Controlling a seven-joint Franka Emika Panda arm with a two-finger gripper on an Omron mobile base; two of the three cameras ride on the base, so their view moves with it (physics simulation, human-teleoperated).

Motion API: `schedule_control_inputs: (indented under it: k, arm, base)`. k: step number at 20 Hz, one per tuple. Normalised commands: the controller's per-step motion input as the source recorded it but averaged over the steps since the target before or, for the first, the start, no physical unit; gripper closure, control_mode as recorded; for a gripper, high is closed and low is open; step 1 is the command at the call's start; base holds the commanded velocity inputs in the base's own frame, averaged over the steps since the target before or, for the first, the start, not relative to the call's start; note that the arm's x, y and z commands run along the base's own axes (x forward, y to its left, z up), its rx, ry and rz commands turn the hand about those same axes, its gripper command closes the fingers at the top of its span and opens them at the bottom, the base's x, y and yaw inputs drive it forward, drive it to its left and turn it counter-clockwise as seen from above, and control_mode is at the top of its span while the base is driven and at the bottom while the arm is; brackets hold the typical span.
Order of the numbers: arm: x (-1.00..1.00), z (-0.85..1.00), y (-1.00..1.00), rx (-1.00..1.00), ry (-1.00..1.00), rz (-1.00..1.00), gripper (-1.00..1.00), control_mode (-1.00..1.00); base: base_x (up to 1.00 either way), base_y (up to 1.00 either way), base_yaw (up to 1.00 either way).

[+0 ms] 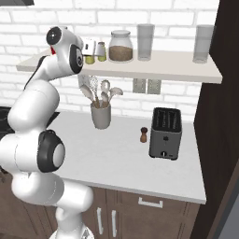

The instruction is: Put the shaker and condiment bottle from the counter next to their counterparts in the cabinet.

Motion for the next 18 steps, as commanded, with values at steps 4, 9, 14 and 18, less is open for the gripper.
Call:
schedule_control_inputs:
  k: [4,9,14,18]
  arm:
    - [0.22,-0.01,0.02,0.0,0.0,-0.03,1.0,-1.0]
    - [0.19,-0.06,0.05,0.0,0.0,-0.02,1.0,-1.0]
    - [0.28,-0.09,0.03,0.0,0.0,-0.01,1.0,-1.0]
    - [0.25,-0.11,0.0,0.0,0.0,0.0,1.0,-1.0]
  base:
    - [0.0,0.0,0.0]
    - [0.0,0.0,0.0]
    - [0.0,0.0,0.0]
    - [0.0,0.0,0.0]
